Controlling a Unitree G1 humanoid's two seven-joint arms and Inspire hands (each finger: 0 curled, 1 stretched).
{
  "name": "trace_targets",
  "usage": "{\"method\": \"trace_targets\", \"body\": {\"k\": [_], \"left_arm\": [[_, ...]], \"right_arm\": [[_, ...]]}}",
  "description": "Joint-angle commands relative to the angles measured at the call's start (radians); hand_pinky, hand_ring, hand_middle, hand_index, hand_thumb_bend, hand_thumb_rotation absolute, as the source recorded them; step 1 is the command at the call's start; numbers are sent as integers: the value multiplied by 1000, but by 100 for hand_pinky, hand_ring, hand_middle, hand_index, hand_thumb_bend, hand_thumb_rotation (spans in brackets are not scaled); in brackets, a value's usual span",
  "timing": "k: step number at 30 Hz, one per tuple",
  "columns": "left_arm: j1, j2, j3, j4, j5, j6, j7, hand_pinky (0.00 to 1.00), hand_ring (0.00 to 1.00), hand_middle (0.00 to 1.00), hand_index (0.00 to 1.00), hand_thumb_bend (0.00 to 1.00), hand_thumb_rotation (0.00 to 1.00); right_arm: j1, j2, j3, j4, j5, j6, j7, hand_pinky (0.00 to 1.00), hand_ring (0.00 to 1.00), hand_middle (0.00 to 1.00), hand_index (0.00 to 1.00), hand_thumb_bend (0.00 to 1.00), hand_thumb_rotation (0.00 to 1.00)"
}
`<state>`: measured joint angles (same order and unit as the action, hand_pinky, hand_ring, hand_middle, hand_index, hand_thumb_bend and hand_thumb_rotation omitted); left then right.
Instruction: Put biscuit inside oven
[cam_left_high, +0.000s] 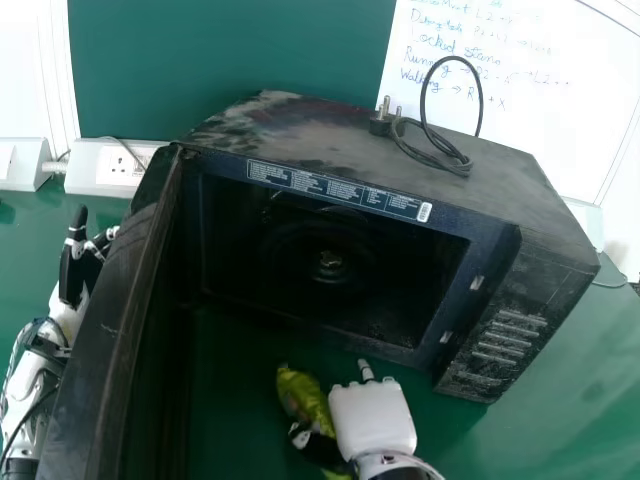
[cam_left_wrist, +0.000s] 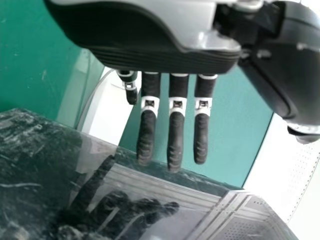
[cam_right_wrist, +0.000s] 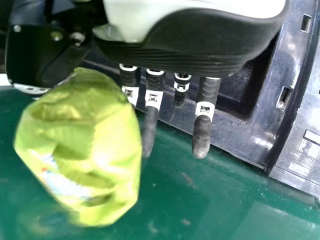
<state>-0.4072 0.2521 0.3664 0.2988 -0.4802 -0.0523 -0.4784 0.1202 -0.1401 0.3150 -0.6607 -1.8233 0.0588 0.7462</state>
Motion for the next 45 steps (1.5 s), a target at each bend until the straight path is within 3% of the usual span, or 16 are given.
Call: {"method": "trace_targets", "body": {"k": [1,8,12,13,22,27,31,38,45], "left_arm": [[9,12,-3,-14,-1,8,-2,24,32,41,49,52,8],[7,12,-4,-7,4,-2,-3,24,32,41,49,52,8],[6,9,-3,-9,0,9,2,24,31,41,49,52,8],[5,9,-3,-7,-1,11,1,24,31,41,49,52,8],[5,9,-4,-7,0,10,-1,25,32,41,49,52,8],[5,9,-5,-8,1,11,2,25,32,41,49,52,8],[4,10,-5,-6,2,11,0,25,32,41,49,52,8],[3,9,-3,1,0,9,-3,25,32,41,49,52,8],[2,13,-5,6,6,2,-9,24,32,41,49,52,8]], "right_arm": [[36,-3,-2,41,22,-5,80,24,34,47,49,54,1],[19,-11,-13,23,66,-10,117,25,35,48,49,53,0],[11,-18,-25,-3,91,-14,128,27,37,42,52,52,0],[8,-23,-27,-11,98,-17,130,27,37,45,51,53,0],[-7,-27,-59,-70,163,-20,174,20,29,47,49,53,0],[-7,-16,-85,-107,200,-12,136,16,25,47,49,53,0],[-8,-13,-123,-141,270,-6,85,26,42,43,52,52,0],[-63,-19,-168,-155,307,-9,72,18,27,47,49,53,0],[-164,14,-193,-150,290,26,155,13,23,47,48,52,0]]}}
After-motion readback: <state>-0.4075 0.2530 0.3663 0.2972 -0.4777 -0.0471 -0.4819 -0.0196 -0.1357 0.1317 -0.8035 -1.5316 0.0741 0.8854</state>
